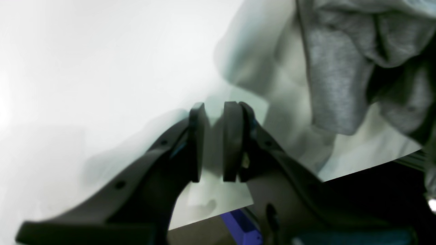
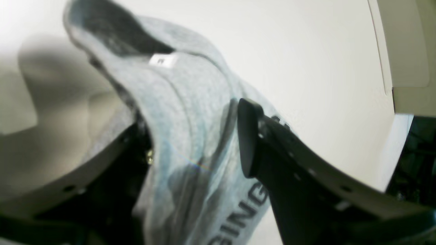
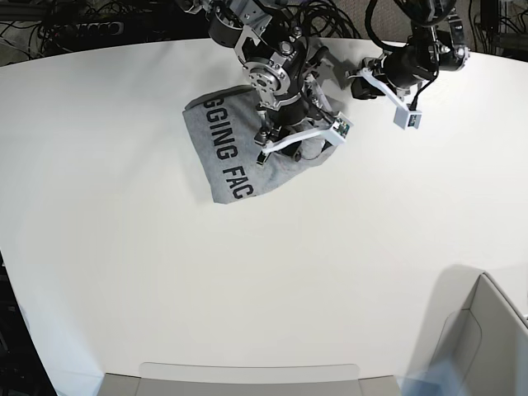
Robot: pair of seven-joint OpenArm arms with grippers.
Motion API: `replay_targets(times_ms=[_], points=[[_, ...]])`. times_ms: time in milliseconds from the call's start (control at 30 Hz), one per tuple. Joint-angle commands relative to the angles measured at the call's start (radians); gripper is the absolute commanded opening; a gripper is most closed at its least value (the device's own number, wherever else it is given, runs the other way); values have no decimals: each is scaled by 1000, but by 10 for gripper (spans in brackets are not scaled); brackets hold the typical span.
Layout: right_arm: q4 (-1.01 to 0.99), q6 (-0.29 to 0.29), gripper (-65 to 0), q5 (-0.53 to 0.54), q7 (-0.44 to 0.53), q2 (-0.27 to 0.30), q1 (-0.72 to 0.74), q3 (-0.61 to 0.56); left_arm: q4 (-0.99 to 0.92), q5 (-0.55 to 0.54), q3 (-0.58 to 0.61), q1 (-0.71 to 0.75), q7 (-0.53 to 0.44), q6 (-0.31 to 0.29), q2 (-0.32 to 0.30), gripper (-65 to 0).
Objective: Fold the T-shirt properly
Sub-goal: 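Fold the held strip end over toward the left gripper with the right gripper, then press the folded bundle flat with the right gripper and release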
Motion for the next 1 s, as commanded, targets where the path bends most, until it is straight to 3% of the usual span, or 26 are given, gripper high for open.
replay_targets(times_ms=[0, 100, 433, 633, 833, 967], points=[[-2, -11, -374, -16, -30, -20, 22, -11, -2, -10, -1, -3, -13, -3, -6, -555], [-26, -10, -373, -16, -119, -14, 56, -11, -34, -11, -1, -4, -16, -3, -6, -555], [-34, -4, -373, 1, -70, -17, 63, -45, -40, -16, -1, -6, -17, -3, -5, -555], [-26, -4, -373, 196, -83, -20, 90, -39, -40, -11, -1, -6, -16, -3, -6, -555], [-26, -4, -373, 446, -196, -14, 149, -28, -40, -11, -1, -1, -16, -3, -6, -555], [-25, -5, -373, 503, -215, -16, 155, 55, -40, -11, -1, -1, -16, -3, -6, -555]])
